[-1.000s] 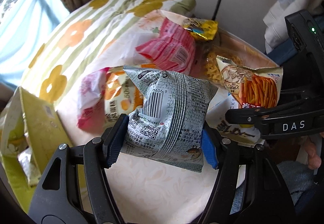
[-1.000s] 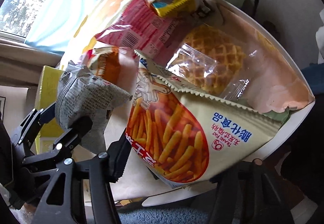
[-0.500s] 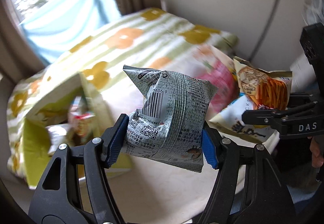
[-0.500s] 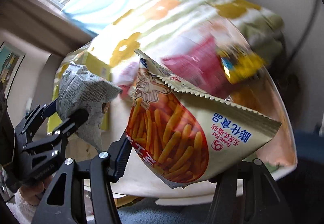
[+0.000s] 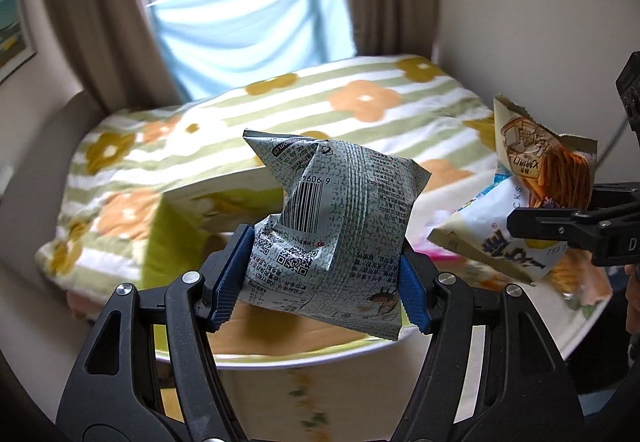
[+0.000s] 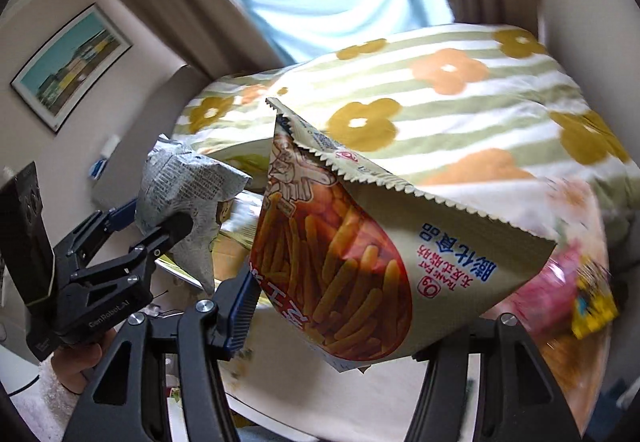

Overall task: Organize snacks
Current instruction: 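Carry both bags over the yellow box and release the grey-white bag from the left gripper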

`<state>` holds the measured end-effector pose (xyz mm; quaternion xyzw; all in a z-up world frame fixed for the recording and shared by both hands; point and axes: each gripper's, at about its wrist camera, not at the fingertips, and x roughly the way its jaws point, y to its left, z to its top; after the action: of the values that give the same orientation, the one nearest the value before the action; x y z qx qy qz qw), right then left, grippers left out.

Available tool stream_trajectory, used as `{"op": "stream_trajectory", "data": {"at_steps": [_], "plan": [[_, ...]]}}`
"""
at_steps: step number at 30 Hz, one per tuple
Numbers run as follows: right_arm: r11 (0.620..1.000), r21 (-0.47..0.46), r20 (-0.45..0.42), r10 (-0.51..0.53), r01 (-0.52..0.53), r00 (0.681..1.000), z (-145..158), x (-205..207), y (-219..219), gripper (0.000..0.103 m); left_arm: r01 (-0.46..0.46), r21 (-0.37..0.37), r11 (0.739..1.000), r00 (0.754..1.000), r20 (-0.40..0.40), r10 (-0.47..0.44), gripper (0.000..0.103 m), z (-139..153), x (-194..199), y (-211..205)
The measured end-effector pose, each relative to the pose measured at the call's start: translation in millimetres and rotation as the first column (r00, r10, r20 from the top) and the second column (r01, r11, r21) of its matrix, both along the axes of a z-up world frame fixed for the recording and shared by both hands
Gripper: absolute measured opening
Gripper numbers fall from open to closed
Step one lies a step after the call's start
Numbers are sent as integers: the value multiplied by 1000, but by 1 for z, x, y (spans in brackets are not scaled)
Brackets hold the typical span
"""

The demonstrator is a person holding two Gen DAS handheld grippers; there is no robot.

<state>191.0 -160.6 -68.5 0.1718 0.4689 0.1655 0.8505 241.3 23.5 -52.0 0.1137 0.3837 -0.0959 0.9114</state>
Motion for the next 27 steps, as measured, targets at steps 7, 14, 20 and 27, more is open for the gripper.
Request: {"op": "stream_trajectory", "data": {"at_steps": [7,14,20,27], "plan": [[992,-29,-1,119,-119,993,-13,43,75,55,-124,-46,991,992,-36,122,64,-17,23,81],[979,-79,-49,182,-186,982,-44,68,130,55,-200,-65,978,975,-117,191,64,-64,51,139],[975,-112,-92,180,-189,979,-69,74,152,55,-189,-90,978,964,-206,167,64,-102,65,152],[959,-176,-126,201,-221,971,-79,75,159,55,-238,-113,965,956,-200,213,103,-102,64,155]]}}
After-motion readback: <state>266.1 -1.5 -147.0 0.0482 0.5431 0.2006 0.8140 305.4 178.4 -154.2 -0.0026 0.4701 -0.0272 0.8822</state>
